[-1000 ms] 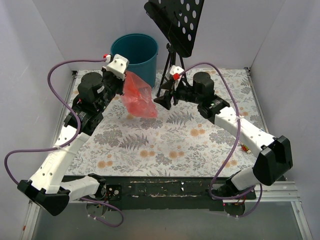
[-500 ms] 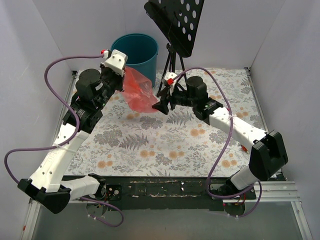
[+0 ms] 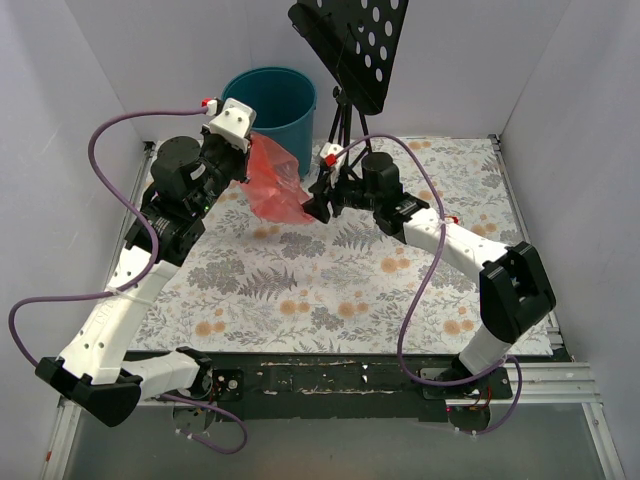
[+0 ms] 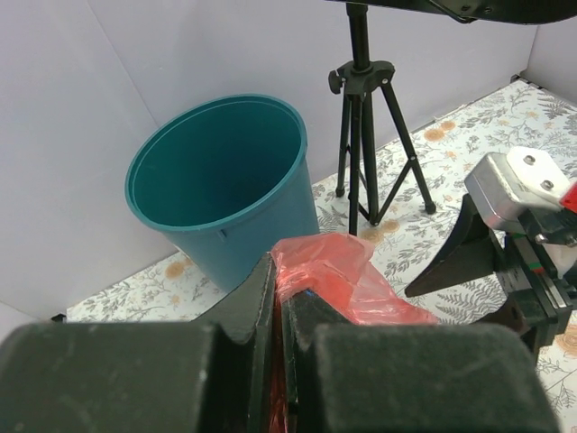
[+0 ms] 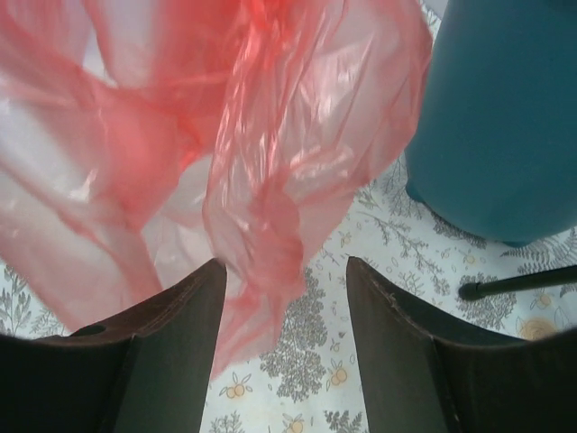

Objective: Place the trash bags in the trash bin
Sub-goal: Unfold the trash bag at the center of the board.

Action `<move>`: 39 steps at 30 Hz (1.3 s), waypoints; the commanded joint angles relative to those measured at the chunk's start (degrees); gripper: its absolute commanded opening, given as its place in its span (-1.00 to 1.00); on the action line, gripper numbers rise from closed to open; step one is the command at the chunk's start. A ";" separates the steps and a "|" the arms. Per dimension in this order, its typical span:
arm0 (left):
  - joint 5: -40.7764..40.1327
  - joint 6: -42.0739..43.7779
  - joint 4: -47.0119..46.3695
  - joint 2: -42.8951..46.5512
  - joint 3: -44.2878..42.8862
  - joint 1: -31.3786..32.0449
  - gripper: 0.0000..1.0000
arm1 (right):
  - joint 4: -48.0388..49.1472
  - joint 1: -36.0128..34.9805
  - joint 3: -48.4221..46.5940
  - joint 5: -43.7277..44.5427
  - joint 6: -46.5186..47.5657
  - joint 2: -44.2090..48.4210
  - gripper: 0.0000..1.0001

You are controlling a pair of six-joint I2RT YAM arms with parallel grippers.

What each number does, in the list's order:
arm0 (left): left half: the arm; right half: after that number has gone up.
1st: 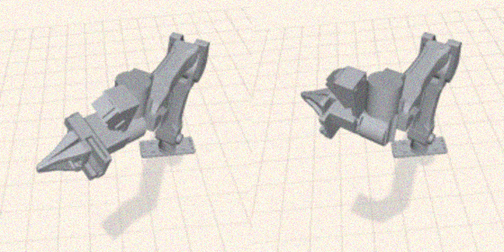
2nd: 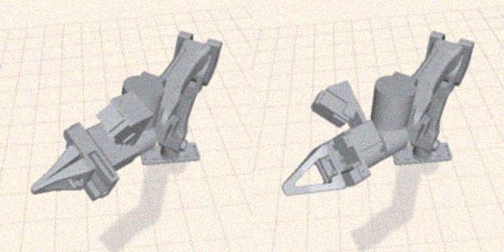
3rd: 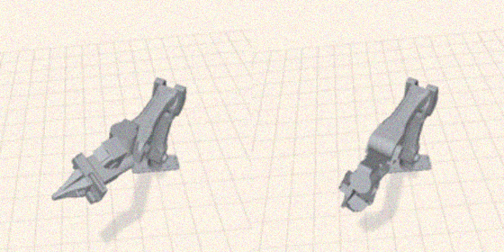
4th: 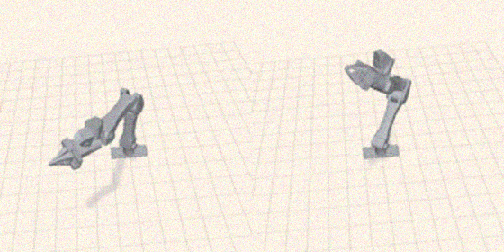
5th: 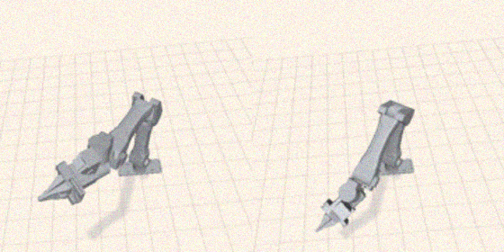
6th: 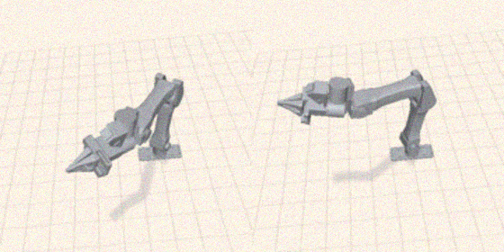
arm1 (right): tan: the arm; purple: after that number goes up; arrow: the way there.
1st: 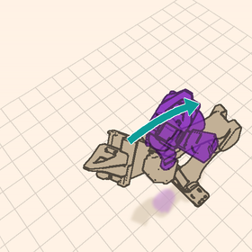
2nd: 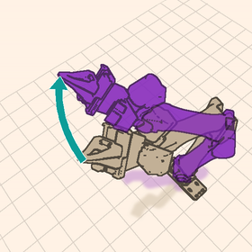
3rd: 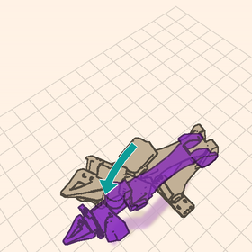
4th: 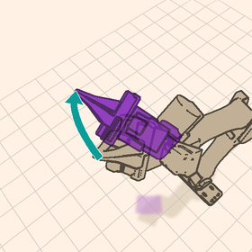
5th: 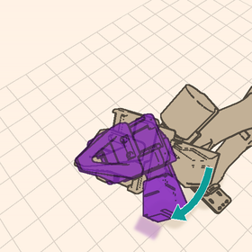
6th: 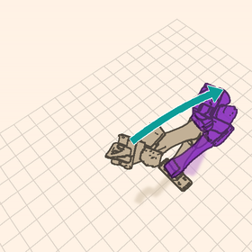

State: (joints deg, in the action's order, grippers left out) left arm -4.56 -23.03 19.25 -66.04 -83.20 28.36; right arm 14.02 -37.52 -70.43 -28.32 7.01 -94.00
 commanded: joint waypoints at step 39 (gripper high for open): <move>7.21 -18.19 24.44 20.07 25.90 -5.40 -1.00 | -31.26 -6.34 -17.52 12.50 -2.77 3.67 -0.97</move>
State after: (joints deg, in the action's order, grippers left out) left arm 4.21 -37.67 37.65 -50.65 -59.70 26.63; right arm -19.57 -43.00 -80.84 -21.85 9.58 -84.75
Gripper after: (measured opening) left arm 0.007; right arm 0.022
